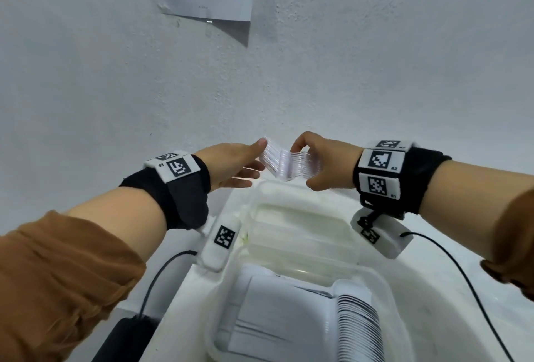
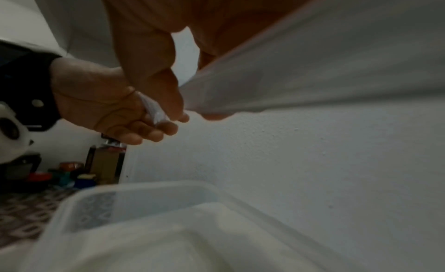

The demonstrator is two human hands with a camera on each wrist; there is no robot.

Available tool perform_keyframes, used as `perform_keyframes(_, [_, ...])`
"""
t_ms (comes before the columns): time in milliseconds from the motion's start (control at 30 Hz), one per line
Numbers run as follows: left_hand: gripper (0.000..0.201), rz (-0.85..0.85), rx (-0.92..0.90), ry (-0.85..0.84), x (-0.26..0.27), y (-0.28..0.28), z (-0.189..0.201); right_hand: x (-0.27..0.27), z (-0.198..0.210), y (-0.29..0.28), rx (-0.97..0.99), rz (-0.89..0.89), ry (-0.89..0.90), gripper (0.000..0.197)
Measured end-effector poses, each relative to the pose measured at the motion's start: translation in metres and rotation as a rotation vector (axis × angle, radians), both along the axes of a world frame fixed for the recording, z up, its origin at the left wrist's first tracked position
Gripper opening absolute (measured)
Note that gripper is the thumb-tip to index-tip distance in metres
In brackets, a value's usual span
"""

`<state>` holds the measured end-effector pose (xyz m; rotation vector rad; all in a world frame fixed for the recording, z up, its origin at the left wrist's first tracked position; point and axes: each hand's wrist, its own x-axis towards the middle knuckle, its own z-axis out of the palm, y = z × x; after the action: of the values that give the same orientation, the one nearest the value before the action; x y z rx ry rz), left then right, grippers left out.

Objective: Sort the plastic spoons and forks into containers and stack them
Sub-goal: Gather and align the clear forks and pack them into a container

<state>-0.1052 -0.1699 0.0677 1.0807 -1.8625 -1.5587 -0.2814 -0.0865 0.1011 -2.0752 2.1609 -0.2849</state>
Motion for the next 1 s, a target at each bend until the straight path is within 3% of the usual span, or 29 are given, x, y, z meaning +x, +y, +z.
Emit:
perform_keyframes(67, [0.051,-0.016,-0.105,-0.151,0.006,-0.005,-0.009,-0.005,0.001,0.0,0.056,0.005,0.09,0.056])
perform_keyframes(167, [0.1,-0.125,-0.231,-0.468,0.012,-0.006,-0.021,-0.01,-0.001,-0.002,0.148,0.002,0.198,0.057])
perform_keyframes(200, [0.105,-0.166,-0.276,-0.569,0.012,-0.005,-0.025,-0.01,-0.003,-0.004,0.185,0.004,0.228,0.057])
perform_keyframes(300, [0.089,-0.216,-0.356,-0.722,0.009,0.001,-0.036,-0.009,-0.015,-0.008,0.291,0.032,0.297,0.056])
perform_keyframes(600, [0.073,-0.226,-0.367,-0.651,0.006,0.005,-0.058,0.004,-0.038,-0.023,0.505,0.111,0.445,0.059])
perform_keyframes(1000, [0.074,-0.256,-0.359,-0.615,0.008,-0.001,-0.067,0.016,-0.055,-0.029,0.639,0.139,0.529,0.06])
